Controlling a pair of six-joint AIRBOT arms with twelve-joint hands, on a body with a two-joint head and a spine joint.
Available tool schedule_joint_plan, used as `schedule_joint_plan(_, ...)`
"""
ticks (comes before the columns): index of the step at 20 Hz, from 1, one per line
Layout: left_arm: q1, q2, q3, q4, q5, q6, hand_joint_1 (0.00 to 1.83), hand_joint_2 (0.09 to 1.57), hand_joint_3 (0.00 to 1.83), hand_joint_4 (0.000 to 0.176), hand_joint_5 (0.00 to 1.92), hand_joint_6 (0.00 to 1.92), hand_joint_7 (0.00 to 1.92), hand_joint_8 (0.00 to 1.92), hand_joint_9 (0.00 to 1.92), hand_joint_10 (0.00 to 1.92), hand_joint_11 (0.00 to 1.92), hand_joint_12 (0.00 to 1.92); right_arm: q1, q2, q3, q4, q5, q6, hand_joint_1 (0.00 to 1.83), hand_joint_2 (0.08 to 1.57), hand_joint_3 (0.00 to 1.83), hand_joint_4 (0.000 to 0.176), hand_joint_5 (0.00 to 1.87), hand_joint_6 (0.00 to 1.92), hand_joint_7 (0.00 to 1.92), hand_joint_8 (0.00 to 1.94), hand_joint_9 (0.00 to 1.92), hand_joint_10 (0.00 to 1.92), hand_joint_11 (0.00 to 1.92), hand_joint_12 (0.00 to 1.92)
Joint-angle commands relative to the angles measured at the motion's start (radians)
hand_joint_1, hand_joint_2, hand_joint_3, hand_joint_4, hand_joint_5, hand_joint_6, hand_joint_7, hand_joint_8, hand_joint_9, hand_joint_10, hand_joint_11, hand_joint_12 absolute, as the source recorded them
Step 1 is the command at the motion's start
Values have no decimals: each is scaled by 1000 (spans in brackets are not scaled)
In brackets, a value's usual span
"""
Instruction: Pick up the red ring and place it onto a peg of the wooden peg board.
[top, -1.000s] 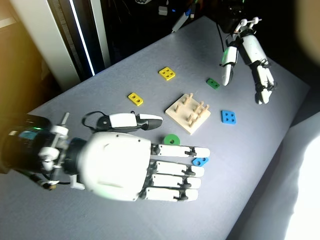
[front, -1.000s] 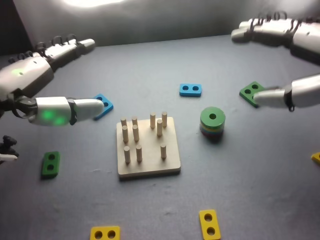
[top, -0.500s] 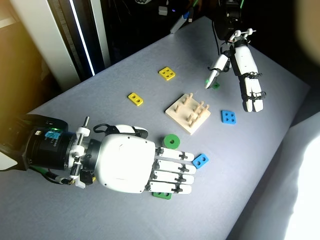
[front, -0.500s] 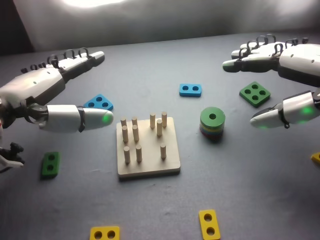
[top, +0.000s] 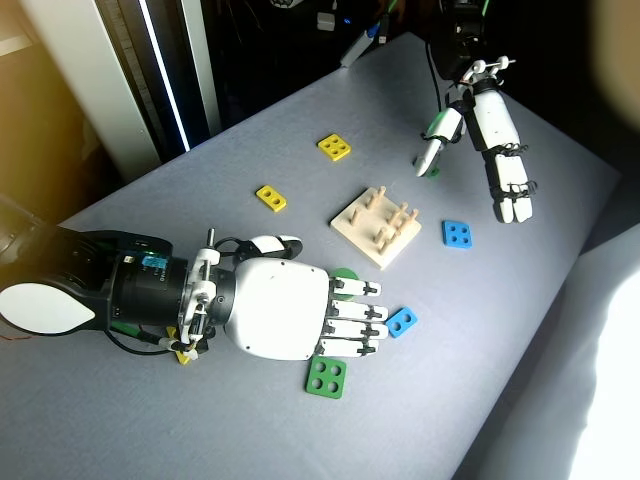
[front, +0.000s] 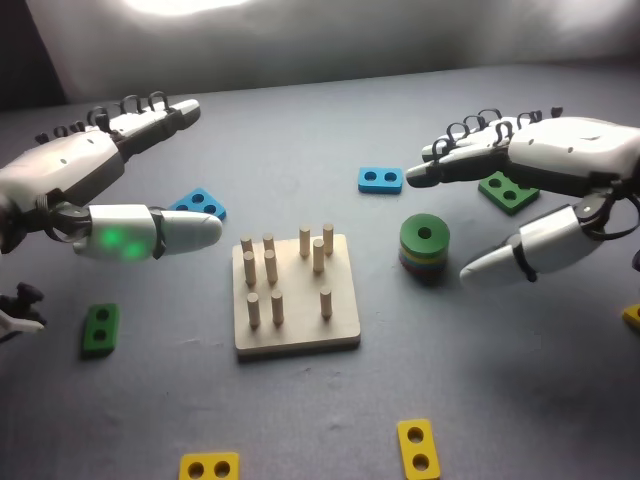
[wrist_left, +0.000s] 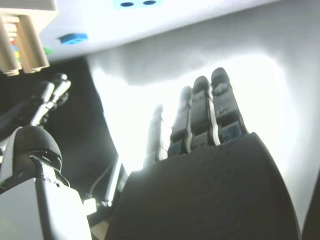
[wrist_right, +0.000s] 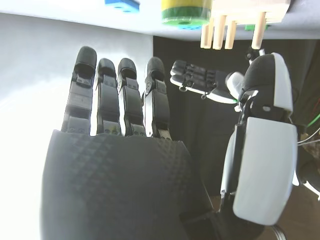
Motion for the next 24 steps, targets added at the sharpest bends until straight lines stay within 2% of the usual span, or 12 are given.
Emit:
schedule_joint_plan(1,-14,0,5,0,-122,-7,426,957,0,166,47,4,0,0,0,0,0,0,17,-14,13,12,83,25,707,927,3,108,326,4,210,3,138,16,0,579)
schedule_joint_plan(2,-15,0,6,0,-122,-8,424,955,0,169,52,6,0,0,0,0,0,0,17,-30,31,-3,76,51,701,925,2,146,326,2,178,8,102,7,0,463)
schedule_joint_plan(3,-15,0,6,0,-122,-8,421,956,0,169,50,4,0,0,0,0,0,0,17,-41,43,-13,69,63,712,928,1,134,335,3,190,7,113,11,0,466)
schedule_joint_plan(5,-18,0,6,4,-122,-9,434,963,1,157,46,2,0,0,0,0,0,0,21,-51,53,-21,58,64,703,941,1,162,322,3,161,0,104,6,0,526)
schedule_joint_plan(9,-20,-1,6,5,-122,-10,437,959,0,163,49,2,0,0,0,0,0,0,30,-70,77,-23,45,64,652,939,2,156,321,0,145,3,88,4,0,317)
schedule_joint_plan(11,-23,0,6,8,-122,-11,433,959,0,157,52,3,0,0,0,0,0,0,34,-77,84,-33,36,64,647,928,0,138,331,2,141,0,67,4,0,135)
schedule_joint_plan(12,-24,0,6,10,-123,-12,435,964,1,160,52,3,0,0,0,0,0,0,38,-80,88,-42,27,64,647,922,0,116,341,5,156,6,67,5,0,113)
schedule_joint_plan(13,-25,0,6,11,-124,-13,440,972,5,161,59,5,0,0,0,0,0,0,38,-84,92,-46,23,65,665,914,0,123,337,2,149,2,58,1,0,74)
schedule_joint_plan(14,-25,1,6,13,-124,-14,445,963,0,173,58,4,0,0,0,0,0,0,39,-92,103,-55,18,74,677,921,0,108,333,1,147,1,69,1,0,175)
schedule_joint_plan(16,-25,1,6,14,-124,-15,426,964,0,167,49,0,0,0,0,0,0,0,39,-109,124,-65,15,96,666,923,0,102,321,1,143,1,82,2,0,265)
schedule_joint_plan(18,-26,2,6,16,-125,-17,433,956,0,174,49,2,0,0,0,0,0,0,40,-116,132,-72,8,100,688,930,2,85,324,4,108,1,19,4,0,77)
schedule_joint_plan(24,-28,4,7,18,-127,-19,438,979,6,176,51,2,0,0,0,0,0,0,40,-127,143,-75,1,101,704,966,3,40,346,7,199,21,69,17,0,0)
